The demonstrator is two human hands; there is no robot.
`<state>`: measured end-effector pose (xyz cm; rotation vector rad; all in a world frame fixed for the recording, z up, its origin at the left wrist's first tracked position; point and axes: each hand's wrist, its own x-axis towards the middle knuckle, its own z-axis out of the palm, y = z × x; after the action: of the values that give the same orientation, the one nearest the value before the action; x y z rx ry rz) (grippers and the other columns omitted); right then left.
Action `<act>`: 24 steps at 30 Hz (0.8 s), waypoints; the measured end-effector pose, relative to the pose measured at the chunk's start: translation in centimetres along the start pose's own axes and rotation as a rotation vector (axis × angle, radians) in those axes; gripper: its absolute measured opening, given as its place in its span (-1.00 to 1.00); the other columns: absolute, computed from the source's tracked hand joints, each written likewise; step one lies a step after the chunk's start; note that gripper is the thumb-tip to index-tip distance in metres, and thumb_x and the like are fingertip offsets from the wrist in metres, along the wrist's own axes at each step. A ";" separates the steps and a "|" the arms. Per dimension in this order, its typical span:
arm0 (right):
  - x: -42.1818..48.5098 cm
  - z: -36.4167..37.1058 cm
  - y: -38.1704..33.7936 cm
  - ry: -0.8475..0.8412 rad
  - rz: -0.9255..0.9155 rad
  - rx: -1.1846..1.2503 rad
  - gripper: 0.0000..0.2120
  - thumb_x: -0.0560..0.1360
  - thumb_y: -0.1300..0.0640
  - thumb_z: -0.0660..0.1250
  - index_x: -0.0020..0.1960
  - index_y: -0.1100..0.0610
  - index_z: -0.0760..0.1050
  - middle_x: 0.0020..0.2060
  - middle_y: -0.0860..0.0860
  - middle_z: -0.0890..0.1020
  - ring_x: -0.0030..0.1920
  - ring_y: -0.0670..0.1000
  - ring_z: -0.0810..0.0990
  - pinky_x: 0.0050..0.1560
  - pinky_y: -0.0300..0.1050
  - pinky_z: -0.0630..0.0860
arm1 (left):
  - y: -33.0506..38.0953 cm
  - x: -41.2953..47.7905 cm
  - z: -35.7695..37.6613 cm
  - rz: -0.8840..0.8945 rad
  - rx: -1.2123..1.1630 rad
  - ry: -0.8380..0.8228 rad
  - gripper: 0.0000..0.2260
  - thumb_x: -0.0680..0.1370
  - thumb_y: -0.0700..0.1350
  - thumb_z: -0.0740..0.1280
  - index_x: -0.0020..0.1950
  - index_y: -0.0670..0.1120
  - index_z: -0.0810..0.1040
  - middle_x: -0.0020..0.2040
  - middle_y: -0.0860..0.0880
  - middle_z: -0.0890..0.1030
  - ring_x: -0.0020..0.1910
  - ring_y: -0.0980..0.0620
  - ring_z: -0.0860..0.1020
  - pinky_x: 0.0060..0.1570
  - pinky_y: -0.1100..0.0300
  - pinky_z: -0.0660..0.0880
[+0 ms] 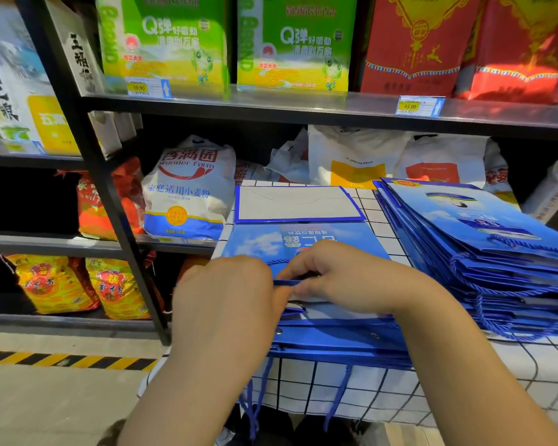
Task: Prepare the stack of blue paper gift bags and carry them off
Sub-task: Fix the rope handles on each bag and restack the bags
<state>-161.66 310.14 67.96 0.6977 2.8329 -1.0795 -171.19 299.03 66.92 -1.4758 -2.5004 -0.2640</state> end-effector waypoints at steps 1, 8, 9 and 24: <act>0.0 0.1 -0.2 0.003 -0.012 -0.010 -0.85 0.52 0.18 0.28 -0.01 0.08 0.63 -0.38 -0.11 0.53 -0.39 -0.19 0.40 -0.29 -0.36 0.33 | 0.3 0.2 0.1 0.017 0.060 -0.034 -0.65 0.55 0.24 0.11 -0.06 0.03 0.53 -0.10 -0.02 0.55 0.00 0.00 0.51 -0.20 0.18 0.21; -0.1 0.7 0.0 0.147 -0.003 -0.076 -0.79 0.49 0.29 0.23 -0.01 0.12 0.61 -0.32 -0.06 0.54 -0.35 -0.15 0.40 -0.31 -0.38 0.31 | 0.7 0.1 1.1 0.152 0.104 -0.060 -0.83 0.61 -0.03 0.08 0.13 0.02 0.40 0.11 0.02 0.47 0.13 -0.03 0.45 -0.10 0.14 0.15; -0.2 0.8 0.0 0.178 0.006 -0.052 -0.78 0.49 0.29 0.25 0.02 0.09 0.62 -0.31 -0.13 0.54 -0.33 -0.21 0.44 -0.29 -0.43 0.34 | 0.4 -0.1 1.1 0.176 0.060 -0.071 -0.83 0.62 -0.02 0.05 0.12 0.02 0.39 0.10 0.03 0.45 0.11 -0.02 0.46 -0.09 0.15 0.20; -2.5 2.9 0.6 0.450 0.033 0.138 -0.72 0.38 0.21 0.43 -0.39 -0.08 0.46 -0.32 -0.13 0.61 -0.24 -0.13 0.56 -0.06 -0.13 0.53 | -1.5 2.2 0.9 0.006 -0.569 -0.243 -0.75 0.43 0.08 0.38 -0.15 0.03 0.34 -0.17 0.03 0.57 -0.14 -0.02 0.53 -0.14 0.10 0.44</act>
<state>-159.57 307.69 65.88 1.1244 3.1098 -1.2613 -173.64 300.40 66.58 -1.8045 -2.7501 -0.9082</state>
